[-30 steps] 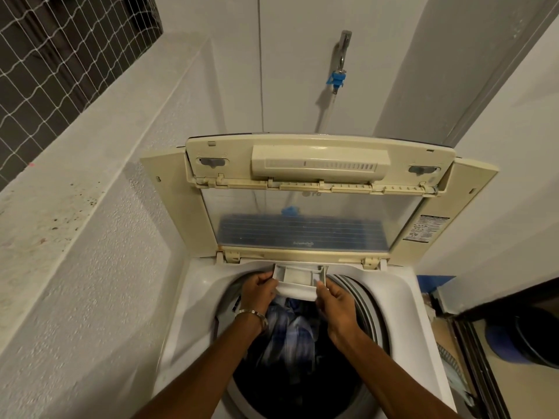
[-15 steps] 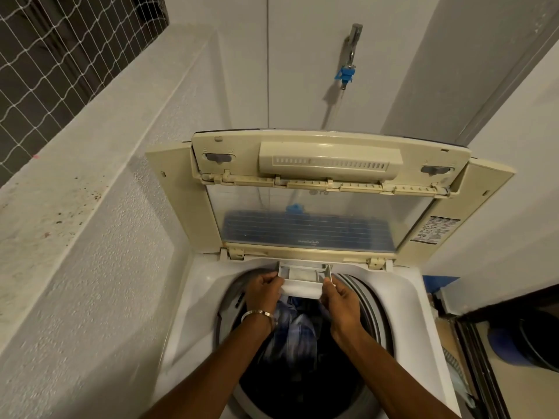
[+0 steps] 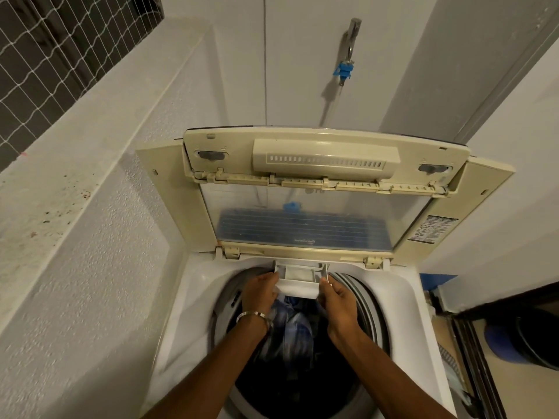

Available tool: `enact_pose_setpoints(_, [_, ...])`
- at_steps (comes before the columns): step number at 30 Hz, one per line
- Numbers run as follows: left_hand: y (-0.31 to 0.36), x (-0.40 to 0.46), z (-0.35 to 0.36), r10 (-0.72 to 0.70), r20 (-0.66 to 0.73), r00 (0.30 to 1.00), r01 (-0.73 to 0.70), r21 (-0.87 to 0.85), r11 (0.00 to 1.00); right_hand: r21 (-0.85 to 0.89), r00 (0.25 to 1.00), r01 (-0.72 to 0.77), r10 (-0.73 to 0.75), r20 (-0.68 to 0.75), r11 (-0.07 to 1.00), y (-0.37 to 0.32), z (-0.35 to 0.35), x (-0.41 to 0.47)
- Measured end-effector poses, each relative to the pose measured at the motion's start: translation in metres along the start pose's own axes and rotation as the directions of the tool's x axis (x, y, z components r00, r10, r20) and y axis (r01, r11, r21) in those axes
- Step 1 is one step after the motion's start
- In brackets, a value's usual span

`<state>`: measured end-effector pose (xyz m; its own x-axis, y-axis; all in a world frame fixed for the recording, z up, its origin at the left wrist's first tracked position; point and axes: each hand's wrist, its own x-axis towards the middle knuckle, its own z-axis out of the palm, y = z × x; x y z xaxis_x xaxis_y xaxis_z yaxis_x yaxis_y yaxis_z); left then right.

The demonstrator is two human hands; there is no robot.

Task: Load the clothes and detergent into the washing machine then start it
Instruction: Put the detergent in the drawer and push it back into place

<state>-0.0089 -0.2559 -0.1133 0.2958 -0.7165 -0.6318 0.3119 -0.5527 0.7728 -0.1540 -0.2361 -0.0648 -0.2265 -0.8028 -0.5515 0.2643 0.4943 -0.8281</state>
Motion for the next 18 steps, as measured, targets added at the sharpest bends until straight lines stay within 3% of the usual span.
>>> enact_pose_setpoints(10, [-0.005, -0.001, -0.005, -0.045, 0.033, 0.998, 0.049, -0.143, 0.989, 0.057, 0.998, -0.036, 0.033, 0.051, 0.998, 0.002, -0.005, 0.0])
enact_pose_setpoints(18, [-0.004, 0.001, -0.004, -0.033, 0.018, 0.999, 0.034, -0.118, 0.992, 0.0, 0.998, -0.059, 0.059, 0.021, 0.998, 0.009, -0.007, 0.012])
